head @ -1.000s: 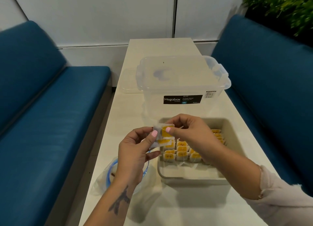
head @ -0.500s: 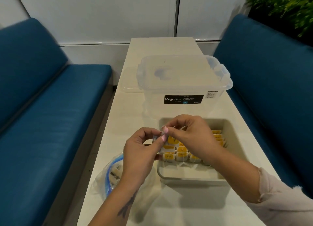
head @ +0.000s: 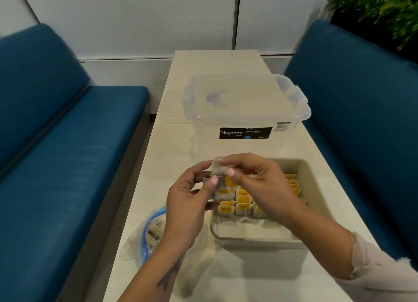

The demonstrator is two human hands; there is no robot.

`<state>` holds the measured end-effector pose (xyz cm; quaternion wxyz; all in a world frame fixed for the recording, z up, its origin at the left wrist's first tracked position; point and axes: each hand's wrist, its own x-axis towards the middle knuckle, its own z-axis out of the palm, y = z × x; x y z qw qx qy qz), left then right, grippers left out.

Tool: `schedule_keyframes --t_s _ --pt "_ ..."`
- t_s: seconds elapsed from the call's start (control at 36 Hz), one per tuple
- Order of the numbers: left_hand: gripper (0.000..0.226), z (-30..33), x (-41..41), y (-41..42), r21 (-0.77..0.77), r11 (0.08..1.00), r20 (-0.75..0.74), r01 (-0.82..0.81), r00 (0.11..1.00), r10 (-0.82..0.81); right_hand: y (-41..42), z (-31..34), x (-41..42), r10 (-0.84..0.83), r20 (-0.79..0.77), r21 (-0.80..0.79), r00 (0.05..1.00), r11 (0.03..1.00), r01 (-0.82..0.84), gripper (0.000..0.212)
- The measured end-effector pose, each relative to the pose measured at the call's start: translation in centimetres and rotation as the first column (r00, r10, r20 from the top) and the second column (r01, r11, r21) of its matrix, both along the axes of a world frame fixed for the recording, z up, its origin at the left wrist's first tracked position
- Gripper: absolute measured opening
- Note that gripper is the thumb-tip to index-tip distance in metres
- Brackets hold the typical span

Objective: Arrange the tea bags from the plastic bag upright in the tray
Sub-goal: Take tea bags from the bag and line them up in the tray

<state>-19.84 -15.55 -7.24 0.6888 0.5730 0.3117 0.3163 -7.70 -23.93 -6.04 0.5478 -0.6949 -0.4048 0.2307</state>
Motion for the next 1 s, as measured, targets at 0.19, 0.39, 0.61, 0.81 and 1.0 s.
schedule_keyframes --t_s 0.19,0.39,0.61,0.81,1.0 --pt "0.015 0.1 0.1 0.1 -0.032 0.998 0.036 -0.060 0.997 0.061 0.3 -0.2 0.4 -0.015 -0.193 -0.090 0.981 0.996 -0.002 0.019" --pt "0.017 -0.3 0.1 0.6 -0.131 0.988 0.053 -0.080 0.995 0.088 0.4 -0.2 0.4 -0.077 -0.279 -0.076 0.957 0.995 0.058 0.007" --pt "0.037 -0.7 -0.1 0.6 -0.212 0.977 0.050 0.020 0.999 -0.010 0.5 0.5 0.7 -0.112 -0.209 -0.119 0.971 0.989 0.089 0.005" --pt "0.036 -1.1 -0.2 0.8 -0.172 0.985 0.029 0.034 0.999 -0.030 0.4 1.2 0.6 -0.107 -0.156 -0.086 0.982 0.992 0.094 0.004" --pt "0.022 -2.0 -1.3 2.0 -0.182 0.983 -0.035 0.037 0.998 -0.044 -0.3 1.6 1.4 -0.109 -0.037 -0.125 0.993 0.987 0.103 0.018"
